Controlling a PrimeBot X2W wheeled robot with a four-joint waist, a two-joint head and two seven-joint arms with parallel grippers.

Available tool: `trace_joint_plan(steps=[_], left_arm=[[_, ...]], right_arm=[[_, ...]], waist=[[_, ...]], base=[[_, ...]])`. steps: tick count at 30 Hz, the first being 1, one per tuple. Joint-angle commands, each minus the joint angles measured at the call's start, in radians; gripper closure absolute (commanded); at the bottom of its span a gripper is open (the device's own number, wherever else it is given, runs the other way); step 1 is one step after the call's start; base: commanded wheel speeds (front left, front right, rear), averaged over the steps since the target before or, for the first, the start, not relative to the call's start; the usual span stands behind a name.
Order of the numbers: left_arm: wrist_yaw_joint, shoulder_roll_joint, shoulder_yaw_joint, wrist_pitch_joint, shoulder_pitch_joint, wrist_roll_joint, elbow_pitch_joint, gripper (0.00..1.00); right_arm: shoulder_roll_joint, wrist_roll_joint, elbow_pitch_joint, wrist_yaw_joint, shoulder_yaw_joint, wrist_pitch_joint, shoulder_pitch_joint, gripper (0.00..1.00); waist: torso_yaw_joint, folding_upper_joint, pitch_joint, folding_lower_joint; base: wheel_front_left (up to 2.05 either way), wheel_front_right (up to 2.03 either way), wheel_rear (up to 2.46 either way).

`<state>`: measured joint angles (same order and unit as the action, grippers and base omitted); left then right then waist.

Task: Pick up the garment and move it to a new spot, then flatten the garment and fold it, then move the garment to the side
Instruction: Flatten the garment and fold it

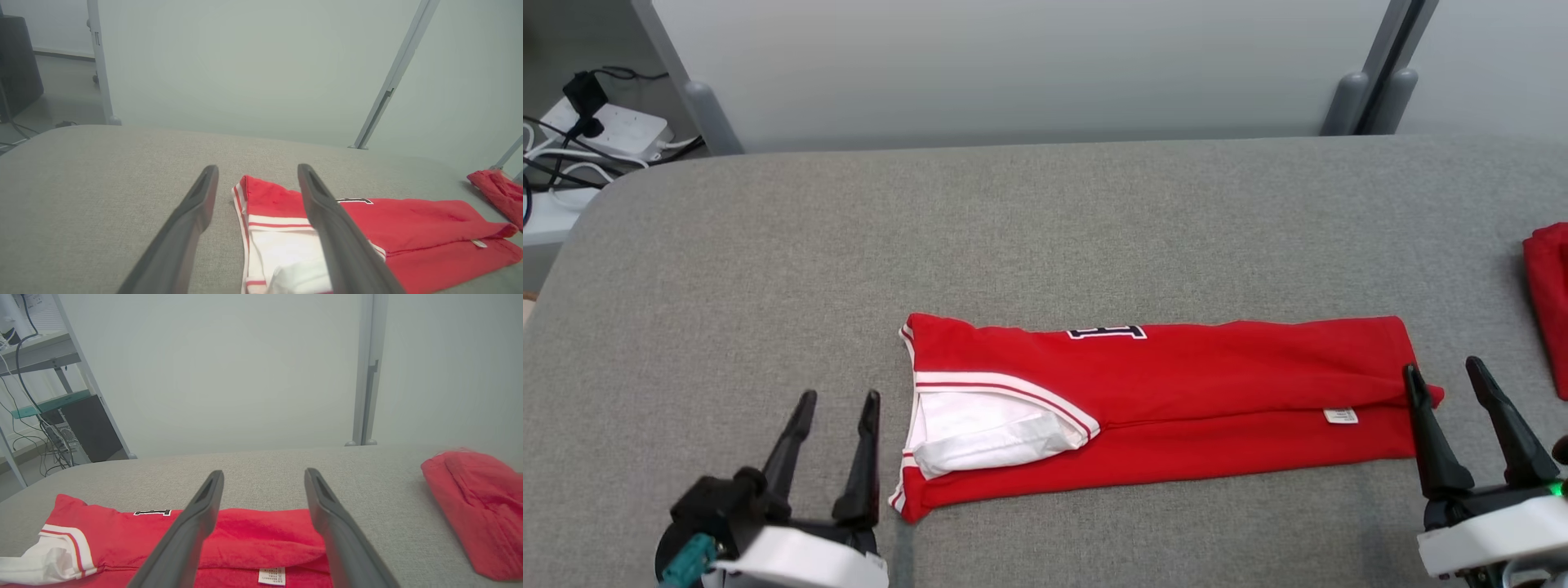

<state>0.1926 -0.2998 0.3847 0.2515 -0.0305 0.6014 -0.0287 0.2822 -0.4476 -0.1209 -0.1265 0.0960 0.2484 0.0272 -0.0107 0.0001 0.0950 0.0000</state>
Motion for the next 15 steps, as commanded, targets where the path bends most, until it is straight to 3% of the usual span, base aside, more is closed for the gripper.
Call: trace_joint_plan(steps=[1,15], left_arm=[[-0.023,0.001,-0.057,0.01,0.003,-0.033,0.021,0.0],[-0.153,0.146,-0.198,0.01,0.139,-0.23,0.014,0.0]], right_arm=[[0.009,0.021,0.04,-0.004,-0.004,0.013,-0.013,0.0],[-0.03,0.012,0.053,-0.004,-0.043,0.013,-0.118,0.0]], waist=[[-0.004,-0.0001,-0.016,0.0],[-0.015,-0.0001,-0.084,0.0]], base=[[0.0,0.0,0.0],[0.0,0.0,0.0]])
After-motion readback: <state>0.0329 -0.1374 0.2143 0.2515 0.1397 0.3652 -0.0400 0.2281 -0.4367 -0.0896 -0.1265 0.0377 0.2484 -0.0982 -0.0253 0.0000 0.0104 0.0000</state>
